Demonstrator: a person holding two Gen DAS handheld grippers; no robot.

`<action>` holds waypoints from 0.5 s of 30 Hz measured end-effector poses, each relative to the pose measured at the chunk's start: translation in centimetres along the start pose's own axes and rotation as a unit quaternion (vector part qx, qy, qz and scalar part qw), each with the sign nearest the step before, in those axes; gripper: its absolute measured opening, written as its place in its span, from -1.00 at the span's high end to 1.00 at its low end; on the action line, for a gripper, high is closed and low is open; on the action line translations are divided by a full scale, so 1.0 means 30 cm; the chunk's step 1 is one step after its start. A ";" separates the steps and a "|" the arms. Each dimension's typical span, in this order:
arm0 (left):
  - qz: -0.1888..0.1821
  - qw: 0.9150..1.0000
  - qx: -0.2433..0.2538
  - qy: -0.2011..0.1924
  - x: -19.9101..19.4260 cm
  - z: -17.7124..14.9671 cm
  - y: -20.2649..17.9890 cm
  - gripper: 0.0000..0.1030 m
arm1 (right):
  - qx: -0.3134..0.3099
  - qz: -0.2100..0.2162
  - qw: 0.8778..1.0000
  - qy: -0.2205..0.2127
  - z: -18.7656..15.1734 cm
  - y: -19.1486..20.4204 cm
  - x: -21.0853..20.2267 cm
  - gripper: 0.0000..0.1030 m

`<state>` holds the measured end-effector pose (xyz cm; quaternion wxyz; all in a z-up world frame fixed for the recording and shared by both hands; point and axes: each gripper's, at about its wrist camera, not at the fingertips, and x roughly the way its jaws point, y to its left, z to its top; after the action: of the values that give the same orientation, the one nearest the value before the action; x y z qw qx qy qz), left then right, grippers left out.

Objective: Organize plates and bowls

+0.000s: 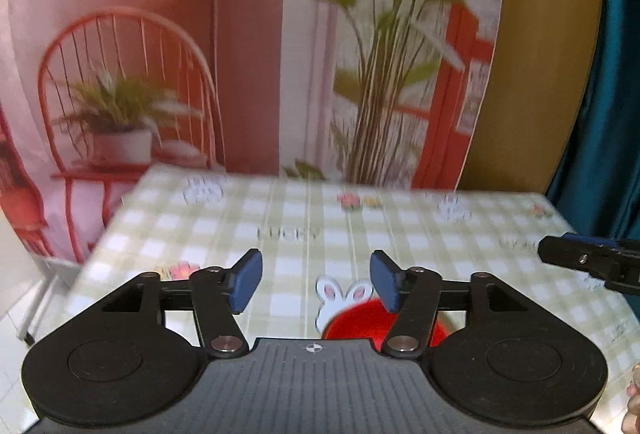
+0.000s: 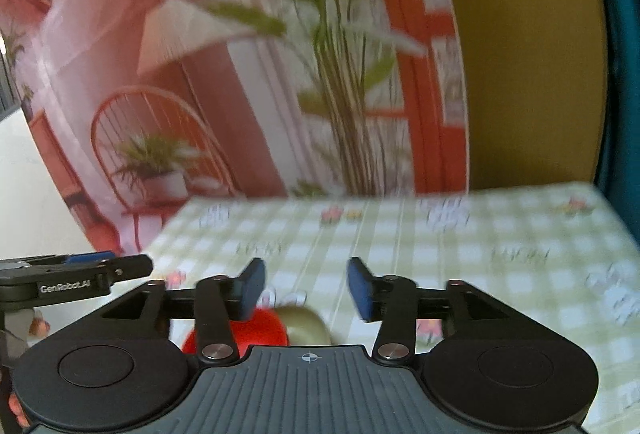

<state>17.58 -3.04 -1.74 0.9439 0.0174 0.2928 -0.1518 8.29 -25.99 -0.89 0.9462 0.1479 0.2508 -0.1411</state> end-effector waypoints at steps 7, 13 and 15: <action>0.019 0.995 0.025 -0.091 -0.196 0.087 -0.045 -0.68 | -0.021 -0.006 0.998 -0.065 0.120 0.041 -0.170 -0.71; 0.068 0.987 0.042 -0.142 -0.361 0.131 -0.104 -0.77 | -0.027 -0.009 0.995 -0.099 0.172 0.095 -0.305 -0.99; 0.081 0.982 0.049 -0.163 -0.421 0.135 -0.125 -0.83 | -0.030 -0.015 0.994 -0.104 0.181 0.114 -0.344 -0.99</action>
<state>8.80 -3.62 8.89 0.9862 0.0625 0.1244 -0.0895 3.18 -22.78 9.66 0.9691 0.1003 0.1568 -0.1619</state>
